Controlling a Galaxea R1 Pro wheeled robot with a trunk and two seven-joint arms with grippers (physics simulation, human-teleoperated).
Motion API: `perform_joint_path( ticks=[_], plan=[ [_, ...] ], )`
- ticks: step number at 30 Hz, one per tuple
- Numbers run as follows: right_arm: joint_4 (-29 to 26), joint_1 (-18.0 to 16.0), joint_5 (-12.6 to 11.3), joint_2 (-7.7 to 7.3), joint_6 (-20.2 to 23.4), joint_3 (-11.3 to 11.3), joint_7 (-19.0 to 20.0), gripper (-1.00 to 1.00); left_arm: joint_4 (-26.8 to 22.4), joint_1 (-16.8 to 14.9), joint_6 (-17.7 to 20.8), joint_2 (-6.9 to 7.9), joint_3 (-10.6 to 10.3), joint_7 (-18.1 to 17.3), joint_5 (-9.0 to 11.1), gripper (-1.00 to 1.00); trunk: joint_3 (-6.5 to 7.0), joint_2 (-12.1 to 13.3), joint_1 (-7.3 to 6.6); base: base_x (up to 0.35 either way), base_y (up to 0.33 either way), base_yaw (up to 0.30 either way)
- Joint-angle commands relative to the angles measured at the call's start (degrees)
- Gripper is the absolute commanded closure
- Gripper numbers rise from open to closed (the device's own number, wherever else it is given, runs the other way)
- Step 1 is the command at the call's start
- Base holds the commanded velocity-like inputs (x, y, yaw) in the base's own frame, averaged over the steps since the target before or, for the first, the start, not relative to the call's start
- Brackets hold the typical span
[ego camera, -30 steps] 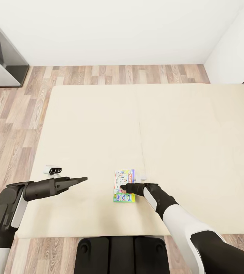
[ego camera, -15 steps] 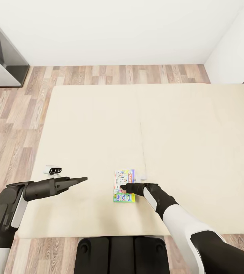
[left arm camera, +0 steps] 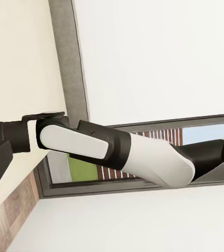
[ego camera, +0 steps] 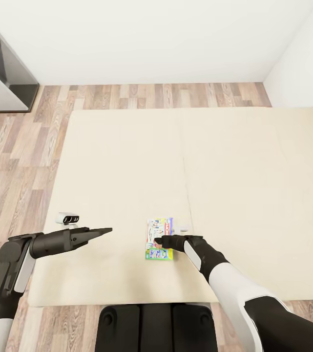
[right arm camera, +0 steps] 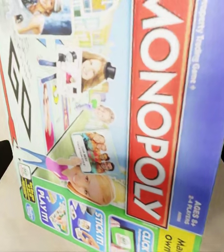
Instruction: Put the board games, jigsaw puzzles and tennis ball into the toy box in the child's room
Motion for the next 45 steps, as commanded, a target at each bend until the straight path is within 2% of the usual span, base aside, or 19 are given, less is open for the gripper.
perform_joint_path(
  ticks=[1,45],
  plan=[
    [0.0,0.0,-0.5,0.00,0.3,0.2,-0.1,-1.00,0.0,0.0,0.6,0.03,0.0,-0.2,0.0,-1.00,-0.06,-0.1,0.03,0.000,0.047,0.000],
    [0.0,0.0,-0.5,0.00,0.3,0.2,-0.1,-1.00,0.0,0.0,0.6,0.03,0.0,-0.2,0.0,-1.00,-0.06,-0.1,0.03,0.000,0.065,0.000]
  ],
)
